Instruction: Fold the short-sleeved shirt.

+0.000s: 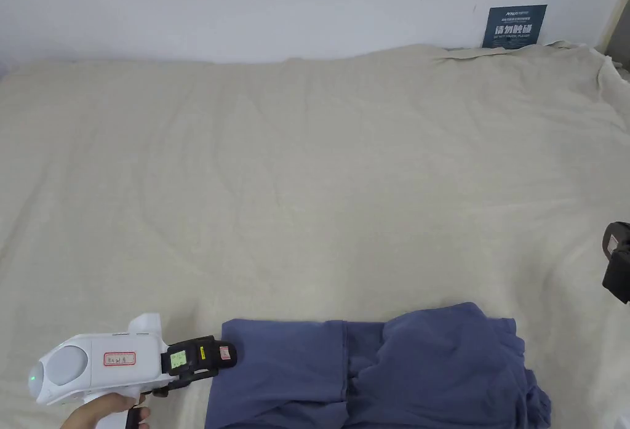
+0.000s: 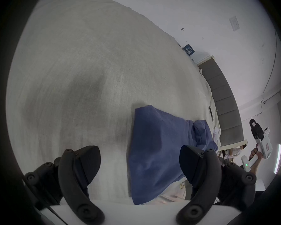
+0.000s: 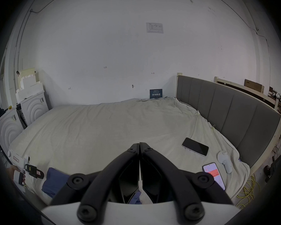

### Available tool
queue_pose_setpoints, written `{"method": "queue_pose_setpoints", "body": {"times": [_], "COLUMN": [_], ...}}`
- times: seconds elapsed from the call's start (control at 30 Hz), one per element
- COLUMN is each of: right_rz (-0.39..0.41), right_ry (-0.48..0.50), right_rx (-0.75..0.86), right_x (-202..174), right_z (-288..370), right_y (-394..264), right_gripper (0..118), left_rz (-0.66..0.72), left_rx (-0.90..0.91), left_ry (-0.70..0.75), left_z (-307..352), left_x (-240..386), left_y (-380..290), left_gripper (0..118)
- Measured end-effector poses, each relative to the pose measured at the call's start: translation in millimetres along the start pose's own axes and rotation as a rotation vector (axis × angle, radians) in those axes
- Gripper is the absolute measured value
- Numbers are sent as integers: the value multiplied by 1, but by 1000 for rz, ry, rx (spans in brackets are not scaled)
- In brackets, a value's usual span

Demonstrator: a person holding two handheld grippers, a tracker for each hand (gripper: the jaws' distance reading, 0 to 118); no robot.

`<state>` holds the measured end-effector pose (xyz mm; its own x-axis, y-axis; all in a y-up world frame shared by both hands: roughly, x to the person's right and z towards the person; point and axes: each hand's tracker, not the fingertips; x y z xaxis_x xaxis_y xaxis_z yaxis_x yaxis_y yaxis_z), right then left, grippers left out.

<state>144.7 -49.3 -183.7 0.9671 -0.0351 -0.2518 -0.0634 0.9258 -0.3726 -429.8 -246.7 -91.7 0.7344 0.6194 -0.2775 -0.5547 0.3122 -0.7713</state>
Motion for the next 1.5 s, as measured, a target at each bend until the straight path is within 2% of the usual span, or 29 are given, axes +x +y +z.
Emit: {"method": "queue_pose_setpoints", "body": {"times": [0.1,0.13,0.2,0.23,0.3,0.33,0.37,0.4,0.43,0.7,0.83,1.07,1.2,1.37,1.4,1.5], "right_rz": [2,3,6,7,8,8,7,5,4,2,0,-1,-1,-6,-7,-10], "right_ry": [1,1,1,1,-1,-1,-2,-4,-5,3,13,28,35,43,45,43], "right_rx": [-5,-6,-9,-11,-11,-12,-12,-11,-11,-14,-9,10,21,26,27,31], "right_x": [0,-1,-1,0,0,2,4,5,6,6,5,5,5,5,5,9], "right_z": [-1,-2,-2,-2,-2,-2,-2,-2,-3,-4,-3,-6,-5,-4,-3,0], "right_y": [-1,-1,-1,-2,-2,-2,-3,-3,-3,-3,-2,2,5,4,4,3], "right_gripper": [0,0,0,0,0,0,0,0,0,0,0,0,0,0,0,0], "left_rz": [-8,-15,-27,-21,-23,-45,-54,-42,-20,-112,-139,-109,-87,-94,-108,-160], "left_rx": [-23,-30,-34,-32,-44,-36,-32,-38,-34,-47,-28,32,48,48,34,-15], "left_ry": [-37,-41,-54,-53,-32,-17,4,-11,-26,38,74,205,268,266,229,163], "left_z": [-12,-16,-24,-28,-34,-33,-33,-33,-32,-13,20,75,101,97,90,68], "left_x": [5,9,12,14,16,30,31,30,30,49,70,49,76,120,106,144], "left_y": [0,0,0,0,-1,-12,-14,-14,-15,-3,2,15,14,21,33,35], "left_gripper": [99,92,70,64,60,52,27,14,13,10,9,9,9,9,9,9]}}
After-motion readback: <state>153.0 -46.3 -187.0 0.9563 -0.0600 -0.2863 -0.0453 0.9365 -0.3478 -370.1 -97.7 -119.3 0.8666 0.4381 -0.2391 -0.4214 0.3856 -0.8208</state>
